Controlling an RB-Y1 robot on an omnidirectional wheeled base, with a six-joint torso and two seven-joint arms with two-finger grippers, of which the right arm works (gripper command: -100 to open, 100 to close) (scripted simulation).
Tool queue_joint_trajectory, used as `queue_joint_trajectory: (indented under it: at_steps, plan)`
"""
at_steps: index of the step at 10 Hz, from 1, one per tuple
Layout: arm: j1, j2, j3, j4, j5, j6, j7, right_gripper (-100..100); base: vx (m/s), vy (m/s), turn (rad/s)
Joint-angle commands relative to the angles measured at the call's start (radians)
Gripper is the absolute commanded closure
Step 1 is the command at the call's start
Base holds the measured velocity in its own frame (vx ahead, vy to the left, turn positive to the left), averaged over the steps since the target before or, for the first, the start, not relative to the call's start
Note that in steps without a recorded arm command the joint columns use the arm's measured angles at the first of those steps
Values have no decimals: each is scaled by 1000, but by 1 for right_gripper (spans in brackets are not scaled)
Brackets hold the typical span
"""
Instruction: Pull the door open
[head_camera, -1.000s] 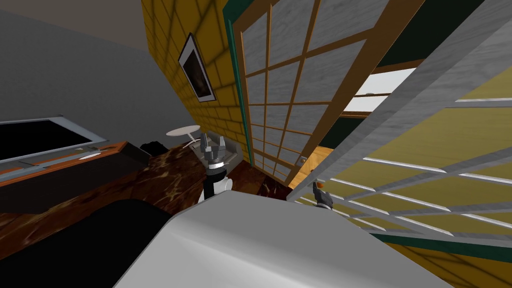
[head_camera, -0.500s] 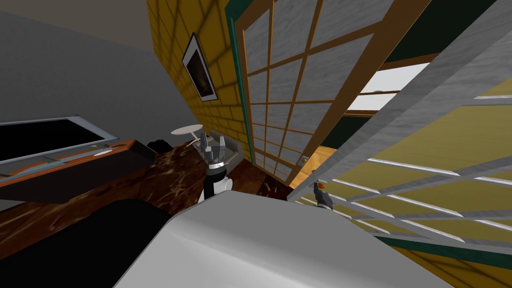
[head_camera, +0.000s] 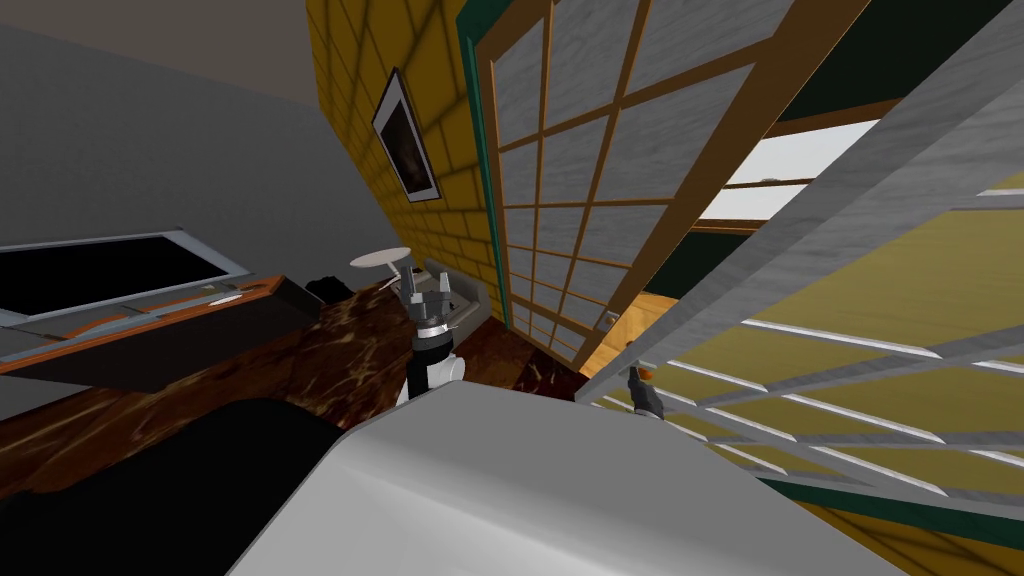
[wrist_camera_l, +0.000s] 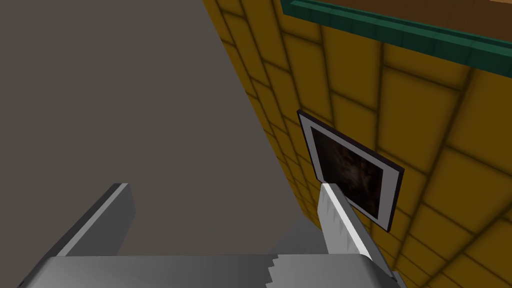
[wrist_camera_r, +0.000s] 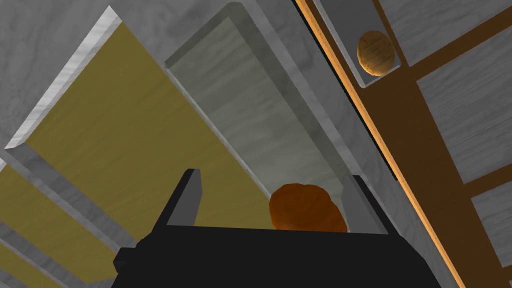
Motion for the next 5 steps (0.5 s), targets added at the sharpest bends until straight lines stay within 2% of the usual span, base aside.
queue_joint_trajectory:
  at_steps: [1,5]
  plan:
    - [2,-24,-16,7,-14,-2,-31,100,-26,-2,29]
    - [17,-26,3,-10,-36,-5,-145,100,-30,-6,53]
